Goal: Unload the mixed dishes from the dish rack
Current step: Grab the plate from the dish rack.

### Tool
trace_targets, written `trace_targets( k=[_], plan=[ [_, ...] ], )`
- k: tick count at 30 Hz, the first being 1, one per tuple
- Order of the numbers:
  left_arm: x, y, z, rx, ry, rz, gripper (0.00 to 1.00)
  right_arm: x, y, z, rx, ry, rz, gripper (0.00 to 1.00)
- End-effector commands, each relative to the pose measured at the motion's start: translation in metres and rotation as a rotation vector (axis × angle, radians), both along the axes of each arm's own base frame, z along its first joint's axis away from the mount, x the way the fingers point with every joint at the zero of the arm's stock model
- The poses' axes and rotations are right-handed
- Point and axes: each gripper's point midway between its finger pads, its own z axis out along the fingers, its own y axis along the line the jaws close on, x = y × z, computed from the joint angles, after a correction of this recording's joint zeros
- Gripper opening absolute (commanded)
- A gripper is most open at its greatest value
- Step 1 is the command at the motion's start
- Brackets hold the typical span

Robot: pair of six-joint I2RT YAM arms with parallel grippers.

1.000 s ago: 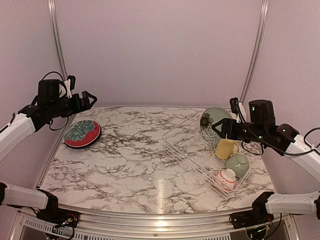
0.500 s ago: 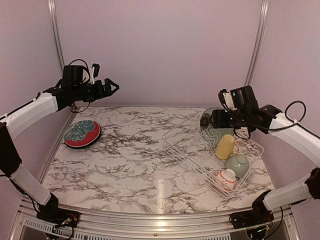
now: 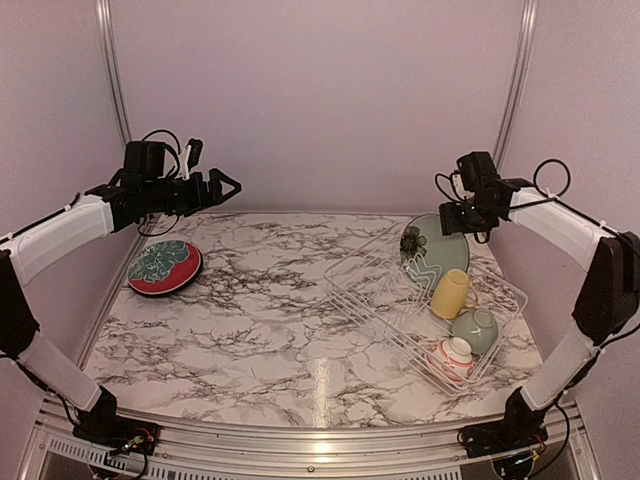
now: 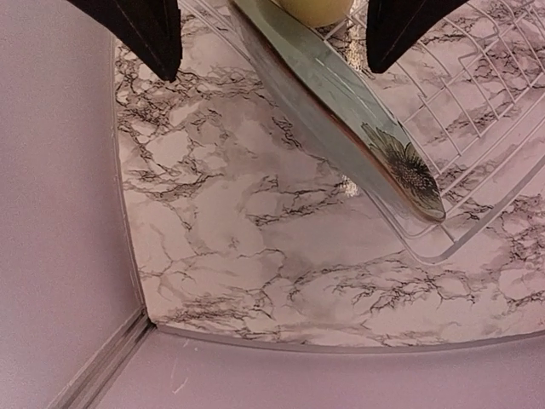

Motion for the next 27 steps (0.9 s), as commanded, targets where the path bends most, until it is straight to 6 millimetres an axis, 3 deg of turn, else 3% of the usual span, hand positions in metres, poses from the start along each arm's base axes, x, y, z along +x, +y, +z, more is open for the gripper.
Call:
trace_targets(
  k=[1,6,12,17,27],
  plan=[
    [-0.010,-0.006,0.016,-0.064,-0.023,-0.056,0.99,0.011,-0.003,-0.009,-0.072,0.054,0.055,0.71],
    [-0.012,0.002,0.018,-0.127,-0.008,-0.064,0.99,0.021,-0.006,-0.030,-0.053,0.112,0.143,0.56],
    [-0.010,0.021,0.038,-0.167,-0.071,-0.038,0.99,0.034,-0.009,-0.048,-0.007,0.157,0.183,0.34],
    [-0.009,0.030,0.042,-0.202,-0.072,-0.026,0.99,0.033,0.001,-0.033,0.028,0.120,0.237,0.21],
    [-0.007,0.030,0.038,-0.216,-0.057,-0.030,0.99,0.019,0.018,-0.008,0.047,0.044,0.304,0.04]
  ],
)
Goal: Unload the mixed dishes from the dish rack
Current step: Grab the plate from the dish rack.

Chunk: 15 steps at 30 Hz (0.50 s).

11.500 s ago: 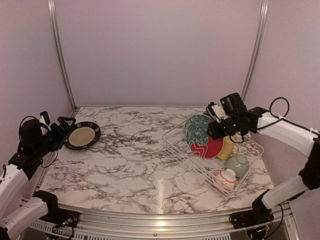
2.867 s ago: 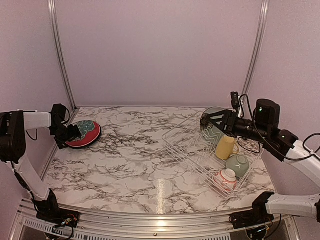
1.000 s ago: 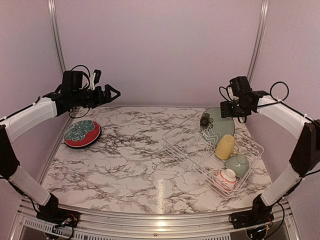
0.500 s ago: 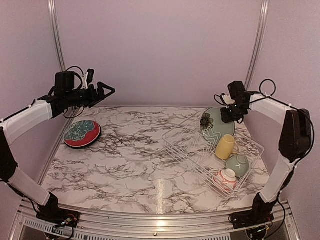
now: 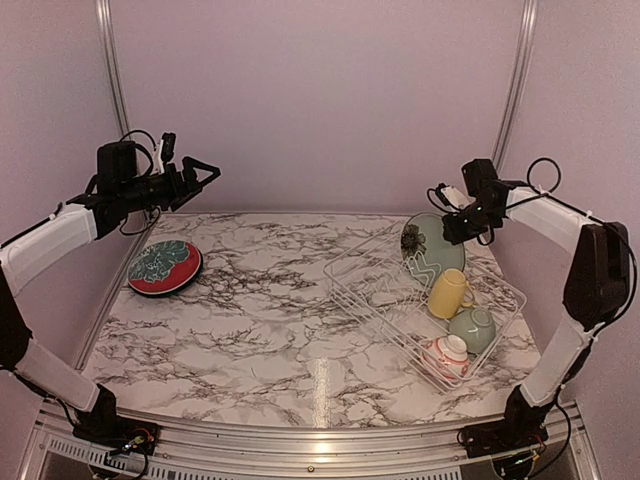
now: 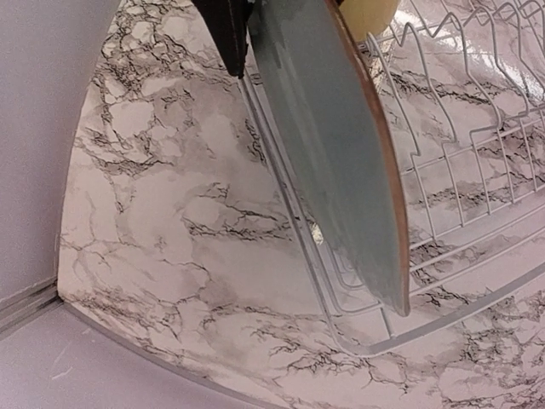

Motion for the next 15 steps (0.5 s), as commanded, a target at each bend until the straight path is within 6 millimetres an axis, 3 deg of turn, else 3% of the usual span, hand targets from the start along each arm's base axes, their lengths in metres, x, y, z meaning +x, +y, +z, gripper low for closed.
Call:
trace_targets(
  k=[1,8,15],
  plan=[
    [-0.002,-0.002,0.005,-0.021,-0.016,-0.020,0.99,0.004,0.013,0.039,0.047,-0.112,-0.026,0.01],
    [0.001,-0.005,-0.004,-0.037,0.021,-0.037,0.99,-0.007,0.012,0.057,-0.184,-0.180,-0.091,0.00],
    [0.001,-0.006,-0.006,-0.040,0.029,-0.038,0.99,-0.017,0.017,0.082,-0.181,-0.229,-0.092,0.00]
  ],
)
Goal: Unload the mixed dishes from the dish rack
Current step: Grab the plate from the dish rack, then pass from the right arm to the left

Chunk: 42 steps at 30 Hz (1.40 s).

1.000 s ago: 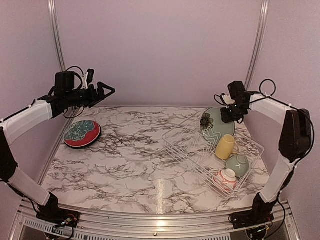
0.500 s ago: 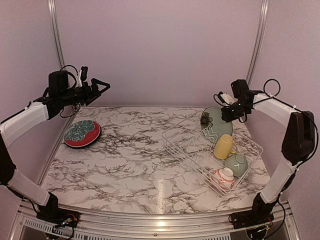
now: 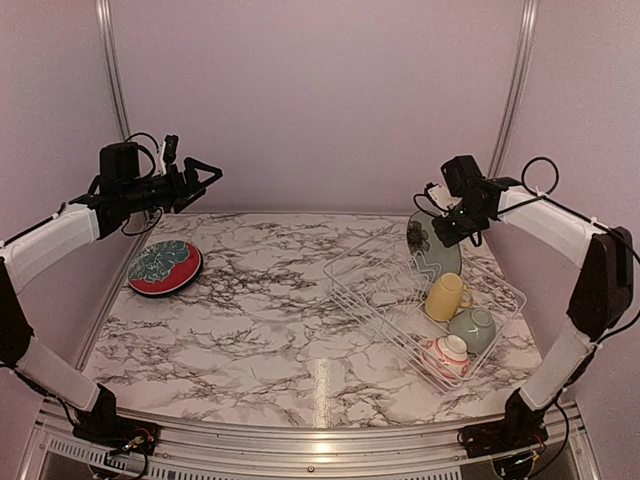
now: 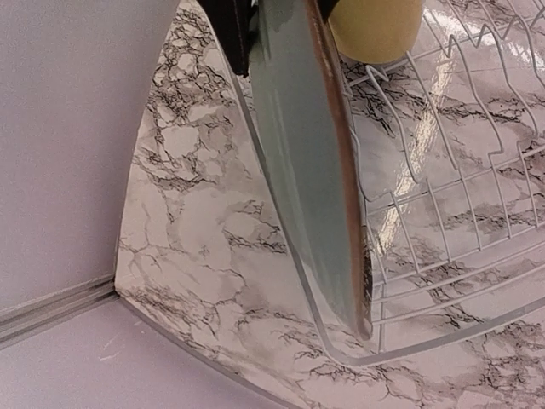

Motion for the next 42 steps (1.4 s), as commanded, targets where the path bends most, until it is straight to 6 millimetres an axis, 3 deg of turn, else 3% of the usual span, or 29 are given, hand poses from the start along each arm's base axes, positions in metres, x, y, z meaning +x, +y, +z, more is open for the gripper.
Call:
trace_targets(
  k=[1,7,21,30,36,42],
  plan=[
    [0.001,-0.001,-0.002,-0.008,-0.005,-0.013,0.99,0.002,-0.001,0.066,0.062,-0.185,-0.058,0.00],
    [0.001,-0.001,-0.002,-0.013,0.002,-0.015,0.99,-0.008,-0.003,0.088,0.096,-0.227,-0.072,0.00],
    [0.006,-0.007,-0.016,-0.037,0.069,-0.036,0.99,-0.021,-0.002,0.166,0.337,-0.493,-0.127,0.00],
    [0.006,-0.019,-0.025,-0.117,0.131,-0.103,0.99,-0.028,0.065,0.194,0.881,-0.442,-0.013,0.00],
    [0.001,-0.029,-0.017,-0.205,0.124,-0.166,0.98,-0.039,0.115,0.214,1.275,-0.343,0.140,0.00],
    [-0.017,-0.060,-0.015,-0.289,0.147,-0.285,0.93,-0.039,0.168,0.208,1.357,-0.279,0.206,0.00]
  ],
)
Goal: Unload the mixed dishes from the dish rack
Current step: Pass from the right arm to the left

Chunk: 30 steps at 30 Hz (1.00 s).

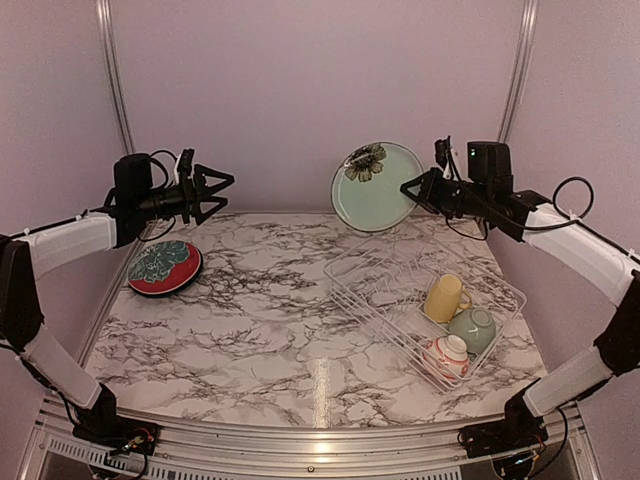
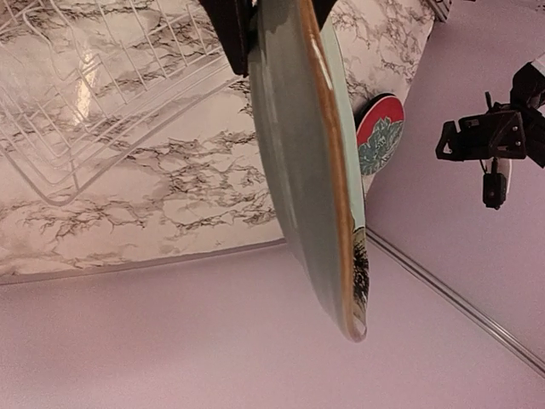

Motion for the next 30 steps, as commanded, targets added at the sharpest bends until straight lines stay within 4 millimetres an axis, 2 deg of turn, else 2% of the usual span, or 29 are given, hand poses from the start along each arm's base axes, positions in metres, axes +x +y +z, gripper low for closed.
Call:
trace_targets(
  k=[1,7,12,15,19,21,24,27,30],
  plan=[
    [-0.016,-0.031,0.005,-0.088,-0.004,-0.127,0.91,-0.010,0.055,0.077,0.258,-0.192,0.151,0.00],
    [-0.034,-0.062,0.000,-0.146,0.024,-0.227,0.81,-0.014,0.106,0.067,0.340,-0.151,0.266,0.00],
    [-0.044,-0.079,-0.008,-0.151,0.056,-0.285,0.67,-0.020,0.128,0.059,0.375,-0.124,0.325,0.00],
    [-0.044,-0.084,-0.016,-0.146,0.083,-0.291,0.60,-0.022,0.132,0.057,0.385,-0.117,0.338,0.00],
    [-0.043,-0.087,-0.025,-0.138,0.115,-0.295,0.58,-0.026,0.136,0.053,0.405,-0.105,0.357,0.00],
    [-0.041,-0.085,-0.027,-0.126,0.119,-0.279,0.57,-0.028,0.136,0.052,0.401,-0.107,0.358,0.00],
    [-0.035,-0.077,-0.033,-0.036,0.082,-0.213,0.63,-0.027,0.129,0.049,0.355,-0.118,0.318,0.00],
    [-0.029,-0.066,-0.041,0.069,0.074,-0.128,0.64,-0.030,0.121,0.053,0.336,-0.136,0.297,0.00],
    [-0.027,-0.065,-0.045,0.083,0.087,-0.128,0.64,-0.032,0.118,0.059,0.316,-0.160,0.295,0.00]
  ],
)
